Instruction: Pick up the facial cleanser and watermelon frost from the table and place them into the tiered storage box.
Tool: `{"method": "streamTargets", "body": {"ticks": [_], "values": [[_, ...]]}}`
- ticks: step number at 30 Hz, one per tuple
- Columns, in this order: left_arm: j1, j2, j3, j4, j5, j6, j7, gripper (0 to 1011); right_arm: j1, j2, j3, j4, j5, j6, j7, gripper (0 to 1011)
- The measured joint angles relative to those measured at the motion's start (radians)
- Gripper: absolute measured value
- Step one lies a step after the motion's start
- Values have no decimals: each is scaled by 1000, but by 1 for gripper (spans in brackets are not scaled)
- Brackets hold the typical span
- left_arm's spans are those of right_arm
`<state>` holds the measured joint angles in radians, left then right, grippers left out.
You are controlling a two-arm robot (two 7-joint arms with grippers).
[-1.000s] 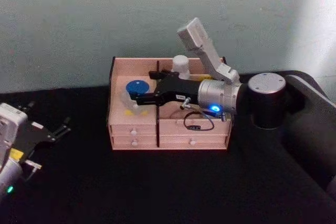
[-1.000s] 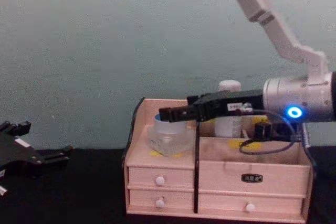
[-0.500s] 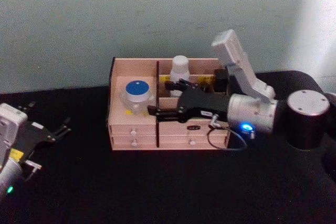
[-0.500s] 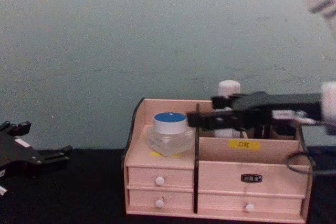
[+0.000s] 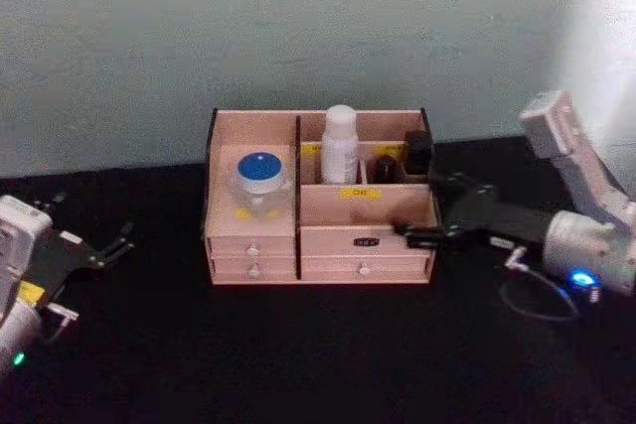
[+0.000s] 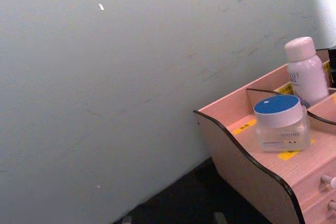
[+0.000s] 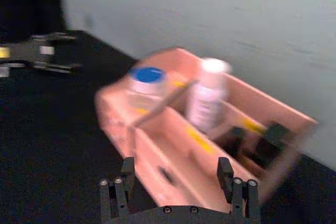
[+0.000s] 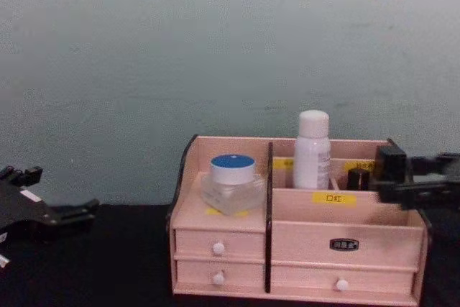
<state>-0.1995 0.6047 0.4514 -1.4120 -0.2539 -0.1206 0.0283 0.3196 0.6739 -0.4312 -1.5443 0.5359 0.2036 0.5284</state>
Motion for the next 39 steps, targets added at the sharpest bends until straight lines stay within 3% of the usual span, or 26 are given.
{"method": "streamTargets", "body": {"ticks": [4,5,7,12,19,24,27,31,39], "values": [[0,0,0,0,0,0,0,1001,-61,14,62,-28,-12,1,-116,1002],[0,0,0,0,0,0,0,1001,-83,8,88,-34,-24,-4,-169,1002],[0,0,0,0,0,0,0,1001,-101,-2,107,-38,-38,-12,-220,1002],[0,0,0,0,0,0,0,1001,-153,-86,161,-29,-107,-73,-429,1002],[0,0,0,0,0,0,0,1001,-147,-204,165,63,-215,-126,-625,1002],[0,0,0,0,0,0,0,1001,-114,-277,132,180,-331,-166,-748,1002],[0,0,0,0,0,0,0,1001,-92,-308,114,250,-380,-187,-785,1003],[0,0,0,0,0,0,0,1001,-77,-329,108,307,-400,-194,-792,1002],[0,0,0,0,0,0,0,1001,-77,-325,109,300,-398,-193,-788,1003]]}}
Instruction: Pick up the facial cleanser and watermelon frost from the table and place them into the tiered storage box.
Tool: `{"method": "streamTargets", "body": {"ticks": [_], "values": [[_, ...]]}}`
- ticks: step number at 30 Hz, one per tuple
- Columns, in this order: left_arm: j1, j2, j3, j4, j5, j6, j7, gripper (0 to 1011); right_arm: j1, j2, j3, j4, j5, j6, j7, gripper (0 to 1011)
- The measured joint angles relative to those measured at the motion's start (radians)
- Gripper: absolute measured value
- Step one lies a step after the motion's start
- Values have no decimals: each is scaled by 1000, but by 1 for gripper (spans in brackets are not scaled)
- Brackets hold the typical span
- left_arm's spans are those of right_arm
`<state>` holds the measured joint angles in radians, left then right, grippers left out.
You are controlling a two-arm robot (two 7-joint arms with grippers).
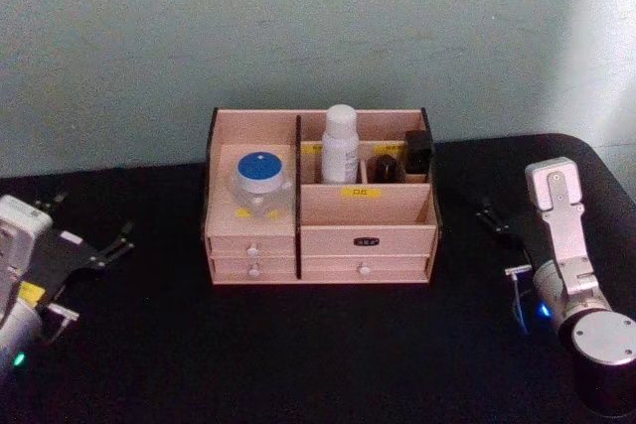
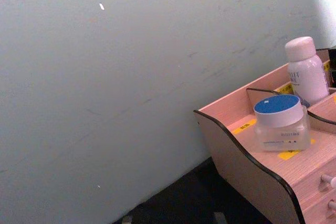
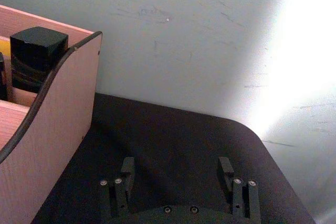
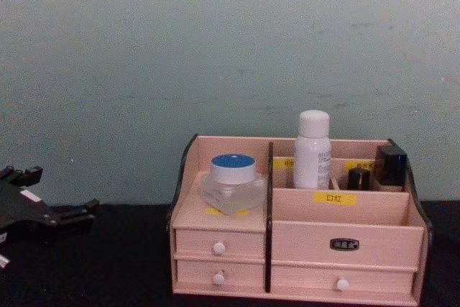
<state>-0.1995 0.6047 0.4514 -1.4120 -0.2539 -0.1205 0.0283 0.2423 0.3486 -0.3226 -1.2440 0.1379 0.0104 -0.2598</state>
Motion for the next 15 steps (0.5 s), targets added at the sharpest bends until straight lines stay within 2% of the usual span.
{"method": "streamTargets", "body": {"ticks": [15], "values": [[0,0,0,0,0,0,0,1001,-3,6,0,-12,5,2,5,1003]]}}
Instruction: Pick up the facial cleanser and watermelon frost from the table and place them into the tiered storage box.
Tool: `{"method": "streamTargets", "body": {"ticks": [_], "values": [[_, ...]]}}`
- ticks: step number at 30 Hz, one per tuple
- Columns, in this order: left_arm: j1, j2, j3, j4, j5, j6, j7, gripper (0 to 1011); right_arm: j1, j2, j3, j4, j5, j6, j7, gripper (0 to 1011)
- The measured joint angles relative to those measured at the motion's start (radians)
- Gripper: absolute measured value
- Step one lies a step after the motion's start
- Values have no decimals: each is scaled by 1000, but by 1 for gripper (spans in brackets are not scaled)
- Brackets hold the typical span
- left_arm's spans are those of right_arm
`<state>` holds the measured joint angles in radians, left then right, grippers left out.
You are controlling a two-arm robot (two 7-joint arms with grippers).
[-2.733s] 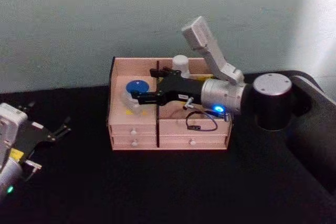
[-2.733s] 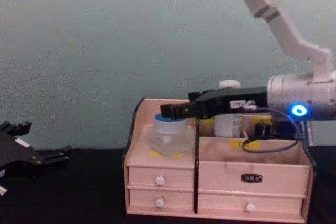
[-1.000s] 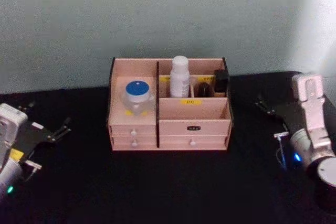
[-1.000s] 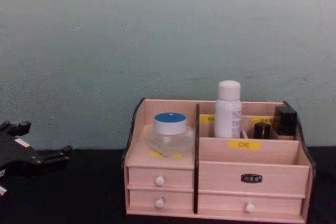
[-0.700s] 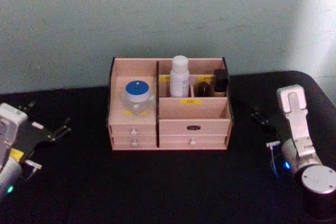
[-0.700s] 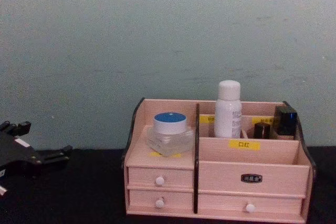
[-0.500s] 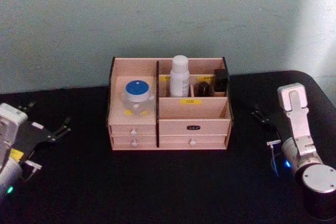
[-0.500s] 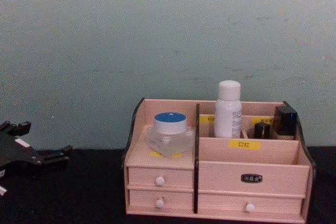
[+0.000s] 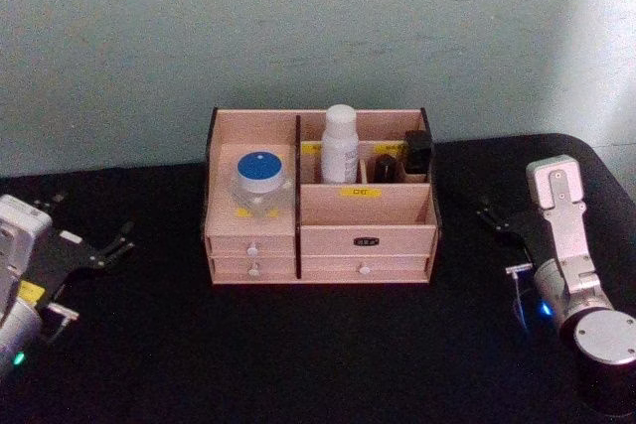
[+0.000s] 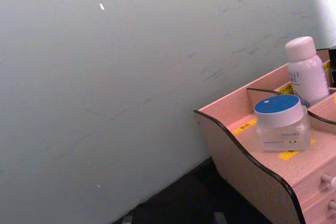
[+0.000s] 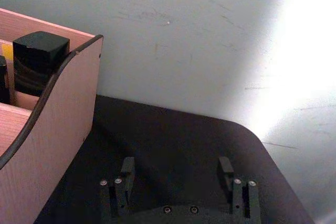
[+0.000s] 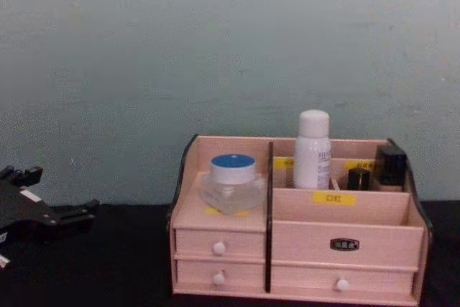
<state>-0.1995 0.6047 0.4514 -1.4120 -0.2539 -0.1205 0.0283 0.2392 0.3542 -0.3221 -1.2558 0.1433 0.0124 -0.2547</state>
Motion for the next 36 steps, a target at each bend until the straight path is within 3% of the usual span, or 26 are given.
{"method": "streamTargets", "body": {"ticks": [36], "values": [[0,0,0,0,0,0,0,1001,-1,2,0,-5,3,1,2,1003]]}}
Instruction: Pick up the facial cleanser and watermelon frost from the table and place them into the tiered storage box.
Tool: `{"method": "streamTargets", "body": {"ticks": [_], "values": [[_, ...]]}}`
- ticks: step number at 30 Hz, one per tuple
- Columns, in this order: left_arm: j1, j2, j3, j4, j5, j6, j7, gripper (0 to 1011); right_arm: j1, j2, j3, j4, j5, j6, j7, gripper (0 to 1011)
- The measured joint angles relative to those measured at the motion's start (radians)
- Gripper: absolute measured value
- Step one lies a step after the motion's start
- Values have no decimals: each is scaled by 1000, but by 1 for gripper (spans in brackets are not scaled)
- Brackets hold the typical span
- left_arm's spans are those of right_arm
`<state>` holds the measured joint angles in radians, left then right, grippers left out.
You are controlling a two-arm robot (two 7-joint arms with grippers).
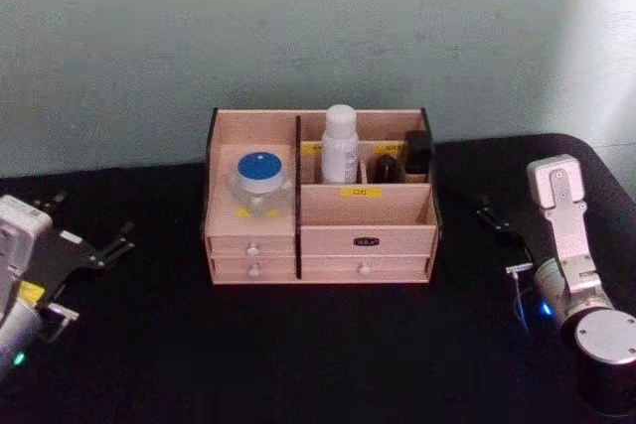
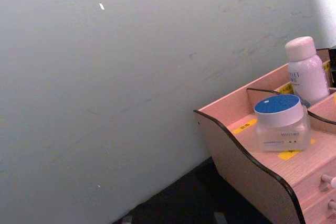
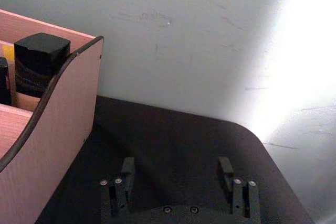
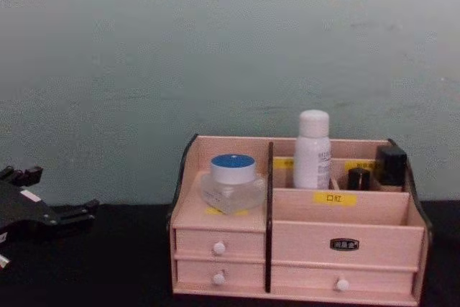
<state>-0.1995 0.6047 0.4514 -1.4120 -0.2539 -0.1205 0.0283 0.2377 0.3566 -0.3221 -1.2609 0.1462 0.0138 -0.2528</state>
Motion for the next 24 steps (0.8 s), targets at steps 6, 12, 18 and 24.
{"method": "streamTargets", "body": {"ticks": [6,12,18,24], "values": [[0,0,0,0,0,0,0,1001,0,0,0,0,0,0,0,1002],[0,0,0,0,0,0,0,1001,0,0,0,0,0,0,0,1003],[0,0,0,0,0,0,0,1001,0,0,0,0,0,0,0,1003],[0,0,0,0,0,0,0,1001,0,0,0,0,0,0,0,1002]]}}
